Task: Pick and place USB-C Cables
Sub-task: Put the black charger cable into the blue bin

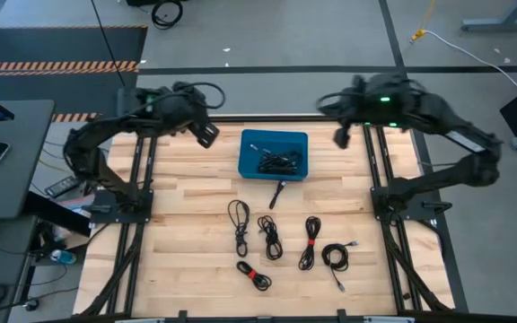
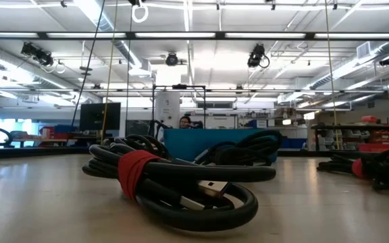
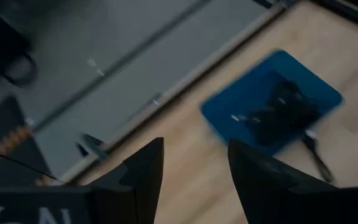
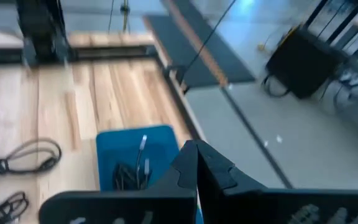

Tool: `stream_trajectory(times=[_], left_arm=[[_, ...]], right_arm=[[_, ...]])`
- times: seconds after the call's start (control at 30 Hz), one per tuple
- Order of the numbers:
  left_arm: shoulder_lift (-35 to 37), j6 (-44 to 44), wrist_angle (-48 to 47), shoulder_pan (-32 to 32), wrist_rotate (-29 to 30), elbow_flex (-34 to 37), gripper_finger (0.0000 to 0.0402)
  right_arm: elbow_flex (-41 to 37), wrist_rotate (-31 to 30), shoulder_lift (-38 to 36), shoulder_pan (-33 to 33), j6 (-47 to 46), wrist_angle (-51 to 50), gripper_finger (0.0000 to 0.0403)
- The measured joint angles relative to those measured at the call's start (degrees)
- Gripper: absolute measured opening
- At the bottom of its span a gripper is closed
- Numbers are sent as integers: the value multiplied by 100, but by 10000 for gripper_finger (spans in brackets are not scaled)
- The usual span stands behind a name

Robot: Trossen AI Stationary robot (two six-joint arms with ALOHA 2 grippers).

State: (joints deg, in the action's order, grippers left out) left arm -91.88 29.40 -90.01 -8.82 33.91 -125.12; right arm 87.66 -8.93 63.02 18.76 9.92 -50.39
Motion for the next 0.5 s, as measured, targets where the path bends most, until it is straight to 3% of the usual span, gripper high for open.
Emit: stream_trajectory(times=[0.17,0.33,0.5], left_arm=[[-341,881,25,162,-457,361,185],[-386,2607,1,519,-529,1712,185],[-389,4410,190,908,-1284,3215,185]], right_arm=[[-2,-1,-630,-7,22,-48,1],[-2,-2,-959,-7,106,-134,2],[-7,-2,-1010,-7,344,-230,2]])
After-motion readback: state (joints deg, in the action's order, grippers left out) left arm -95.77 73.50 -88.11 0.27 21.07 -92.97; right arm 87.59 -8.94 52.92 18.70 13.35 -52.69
